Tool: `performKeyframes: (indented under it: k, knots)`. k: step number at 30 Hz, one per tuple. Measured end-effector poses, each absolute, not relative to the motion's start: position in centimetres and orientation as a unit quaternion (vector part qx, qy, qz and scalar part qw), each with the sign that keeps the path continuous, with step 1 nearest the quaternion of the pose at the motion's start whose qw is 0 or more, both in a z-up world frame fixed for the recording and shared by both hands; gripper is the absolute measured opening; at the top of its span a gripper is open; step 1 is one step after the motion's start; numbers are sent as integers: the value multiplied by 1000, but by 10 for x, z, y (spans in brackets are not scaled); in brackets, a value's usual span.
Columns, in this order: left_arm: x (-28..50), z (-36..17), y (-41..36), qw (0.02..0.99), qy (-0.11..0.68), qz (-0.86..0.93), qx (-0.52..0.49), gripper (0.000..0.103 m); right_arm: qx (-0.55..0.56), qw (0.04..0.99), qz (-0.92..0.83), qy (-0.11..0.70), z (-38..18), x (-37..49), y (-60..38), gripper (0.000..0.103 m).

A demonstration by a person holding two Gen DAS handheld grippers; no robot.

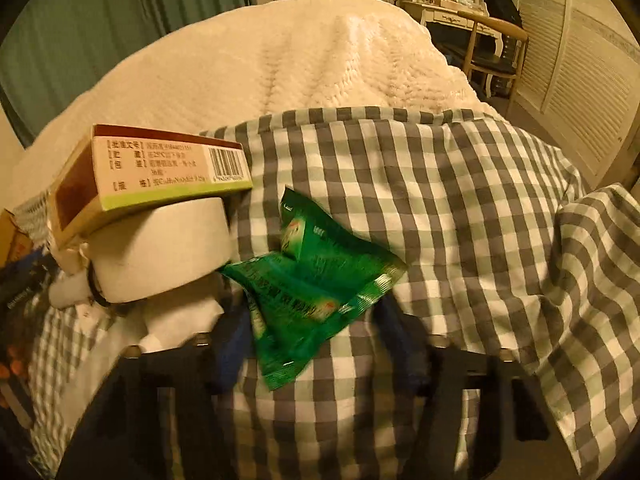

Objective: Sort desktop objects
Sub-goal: 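Grasp white BOP tube with left tool while right tool grasps green snack bag, then carry BOP tube and snack bag over the cardboard box and release both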

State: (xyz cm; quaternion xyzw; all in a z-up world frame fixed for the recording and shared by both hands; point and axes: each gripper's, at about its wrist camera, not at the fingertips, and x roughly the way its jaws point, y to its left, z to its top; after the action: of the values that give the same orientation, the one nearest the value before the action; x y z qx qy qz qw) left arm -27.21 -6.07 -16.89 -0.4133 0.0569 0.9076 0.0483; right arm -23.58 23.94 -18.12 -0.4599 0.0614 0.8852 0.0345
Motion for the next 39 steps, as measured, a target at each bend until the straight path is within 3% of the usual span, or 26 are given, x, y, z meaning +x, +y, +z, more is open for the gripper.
performKeyframes:
  k: [7,17,29,39]
  knots:
    - [-272,-162,-72,49,25,906,-419,26,-441,36,895,64,-173,-221,239,32]
    - [-244,-141,-82,72,7,899,-432,16,-430,37,902,27,-151,-189,207,31]
    - [-188,-98,-113,126,-65,894,-425,15,-402,20,915,25,-114,-106,153,31]
    - [-133,-39,-107,167,-29,898,-407,15,-391,-13,920,25,-58,-59,118,31]
